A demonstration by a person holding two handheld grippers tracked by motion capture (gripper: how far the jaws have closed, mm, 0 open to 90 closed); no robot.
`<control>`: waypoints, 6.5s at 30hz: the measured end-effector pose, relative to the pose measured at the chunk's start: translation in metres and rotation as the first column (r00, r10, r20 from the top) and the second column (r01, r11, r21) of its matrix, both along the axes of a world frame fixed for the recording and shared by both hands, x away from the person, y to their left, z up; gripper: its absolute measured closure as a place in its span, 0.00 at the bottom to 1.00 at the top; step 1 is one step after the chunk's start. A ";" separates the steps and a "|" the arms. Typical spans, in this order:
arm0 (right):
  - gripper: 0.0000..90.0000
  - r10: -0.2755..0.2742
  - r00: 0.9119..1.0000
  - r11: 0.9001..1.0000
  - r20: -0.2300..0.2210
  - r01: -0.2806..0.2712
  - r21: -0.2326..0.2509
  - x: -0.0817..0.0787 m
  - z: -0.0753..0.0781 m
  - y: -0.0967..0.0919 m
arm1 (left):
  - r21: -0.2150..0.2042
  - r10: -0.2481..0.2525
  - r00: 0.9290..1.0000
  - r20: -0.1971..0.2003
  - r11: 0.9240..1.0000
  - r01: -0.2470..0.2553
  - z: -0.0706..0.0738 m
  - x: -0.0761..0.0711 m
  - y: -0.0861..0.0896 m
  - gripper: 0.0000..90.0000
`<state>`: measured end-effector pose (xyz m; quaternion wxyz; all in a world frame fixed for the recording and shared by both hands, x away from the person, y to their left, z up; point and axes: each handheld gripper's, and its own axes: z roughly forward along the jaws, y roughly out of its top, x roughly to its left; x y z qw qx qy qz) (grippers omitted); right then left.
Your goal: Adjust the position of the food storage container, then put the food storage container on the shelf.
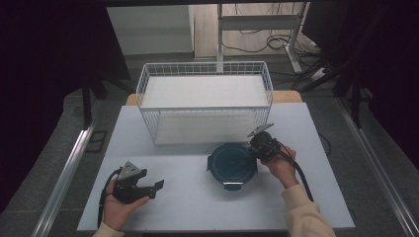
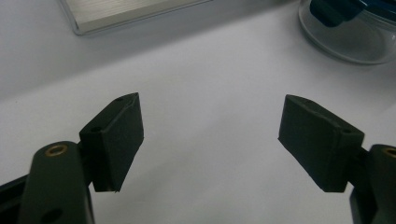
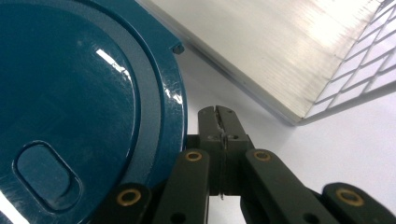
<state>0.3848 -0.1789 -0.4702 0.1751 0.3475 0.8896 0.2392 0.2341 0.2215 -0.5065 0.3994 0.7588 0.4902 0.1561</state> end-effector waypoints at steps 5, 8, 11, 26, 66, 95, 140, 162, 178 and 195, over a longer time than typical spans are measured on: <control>1.00 0.024 1.000 0.999 0.006 -0.024 -0.033 -0.007 -0.001 0.016 | -0.001 -0.001 1.000 0.000 1.000 0.001 0.000 0.000 0.000 0.24; 1.00 0.043 0.999 0.998 0.000 -0.043 -0.043 -0.011 -0.001 0.024 | -0.002 -0.002 1.000 0.001 1.000 0.002 0.001 0.000 0.001 0.24; 1.00 0.052 0.999 0.997 -0.006 -0.052 -0.053 -0.015 0.000 0.031 | -0.002 -0.003 1.000 0.002 1.000 0.003 0.001 0.000 0.001 0.24; 1.00 0.085 0.996 0.994 -0.017 -0.086 -0.061 -0.027 -0.001 0.052 | -0.004 -0.001 1.000 0.005 1.000 0.001 0.001 0.000 0.002 0.24; 0.66 -0.001 0.999 0.944 0.043 -0.014 0.329 -0.095 0.020 -0.032 | -0.079 -0.017 1.000 0.009 0.997 0.017 0.017 -0.007 -0.002 0.24; 0.25 -0.106 0.994 0.896 -0.010 0.100 0.434 -0.102 0.016 -0.043 | -0.143 -0.039 0.999 -0.015 0.989 0.036 0.038 0.000 -0.021 0.19; 0.11 -0.043 0.948 0.819 -0.315 0.214 0.533 -0.085 -0.021 0.028 | -0.337 -0.153 0.945 -0.288 0.940 0.049 0.007 0.039 -0.068 0.11; 0.18 -0.069 0.887 0.765 -0.456 0.341 0.547 -0.083 -0.036 0.038 | -0.459 -0.217 0.893 -0.394 0.888 0.013 -0.016 0.051 -0.081 0.20; 0.34 -0.058 0.900 0.716 -0.431 0.339 0.611 -0.093 -0.032 0.024 | -0.455 -0.181 0.909 -0.375 0.890 -0.010 -0.006 0.039 -0.078 0.31; 0.37 -0.055 0.921 0.730 -0.386 0.301 0.614 -0.101 -0.024 0.024 | -0.442 -0.159 0.921 -0.356 0.897 -0.016 0.003 0.028 -0.077 0.35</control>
